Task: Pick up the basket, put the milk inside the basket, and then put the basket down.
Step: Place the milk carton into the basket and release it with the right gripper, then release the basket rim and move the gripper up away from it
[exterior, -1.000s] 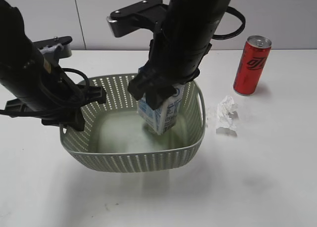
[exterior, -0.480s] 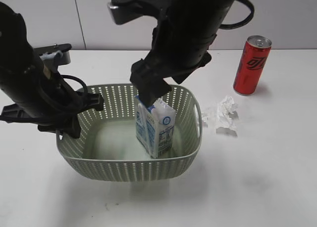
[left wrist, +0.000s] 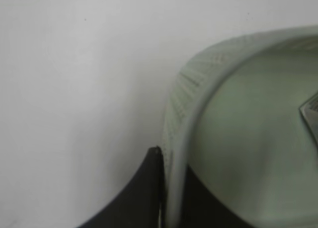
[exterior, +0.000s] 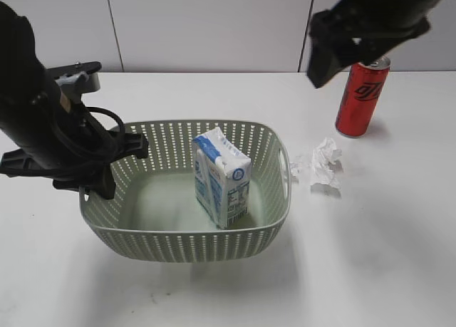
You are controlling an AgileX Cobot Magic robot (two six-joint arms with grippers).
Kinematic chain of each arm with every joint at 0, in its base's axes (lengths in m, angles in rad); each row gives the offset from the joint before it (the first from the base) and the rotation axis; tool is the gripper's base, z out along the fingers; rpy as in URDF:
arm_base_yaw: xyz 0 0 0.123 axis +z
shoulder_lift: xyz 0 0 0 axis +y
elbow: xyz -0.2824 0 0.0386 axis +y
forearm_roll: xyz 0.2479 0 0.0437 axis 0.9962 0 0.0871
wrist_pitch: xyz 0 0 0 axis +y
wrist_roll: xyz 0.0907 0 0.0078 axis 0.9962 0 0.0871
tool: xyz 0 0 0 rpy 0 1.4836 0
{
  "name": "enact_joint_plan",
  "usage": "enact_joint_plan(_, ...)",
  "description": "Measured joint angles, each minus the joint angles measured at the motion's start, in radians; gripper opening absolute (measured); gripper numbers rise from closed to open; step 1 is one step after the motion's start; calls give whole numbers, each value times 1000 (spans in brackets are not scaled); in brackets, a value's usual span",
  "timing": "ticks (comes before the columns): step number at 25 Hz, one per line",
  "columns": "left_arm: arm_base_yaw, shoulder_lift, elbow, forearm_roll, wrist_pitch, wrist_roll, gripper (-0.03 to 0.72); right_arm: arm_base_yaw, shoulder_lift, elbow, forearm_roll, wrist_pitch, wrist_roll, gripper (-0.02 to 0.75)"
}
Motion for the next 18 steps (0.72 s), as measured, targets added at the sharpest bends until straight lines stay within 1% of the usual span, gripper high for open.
enact_joint_plan(5,0,0,0,0,0,0,-1,-189,-86,145,56,-23,-46,613)
enact_joint_plan(7,0,0,0,0,-1,0,-1,-237,-116,198,67,-30,-53,603)
enact_joint_plan(10,5,0,0,0,-5,0,-1,-255,-161,245,68,-39,-56,597)
enact_joint_plan(12,21,0,0,-2,-5,0,-1,-255,-203,265,74,-39,-57,595)
enact_joint_plan(15,67,0,0,-2,-5,4,-1,-255,-297,319,85,-39,-57,594)
enact_joint_plan(18,111,0,-30,12,9,28,-1,-255,-420,403,77,-39,-59,592)
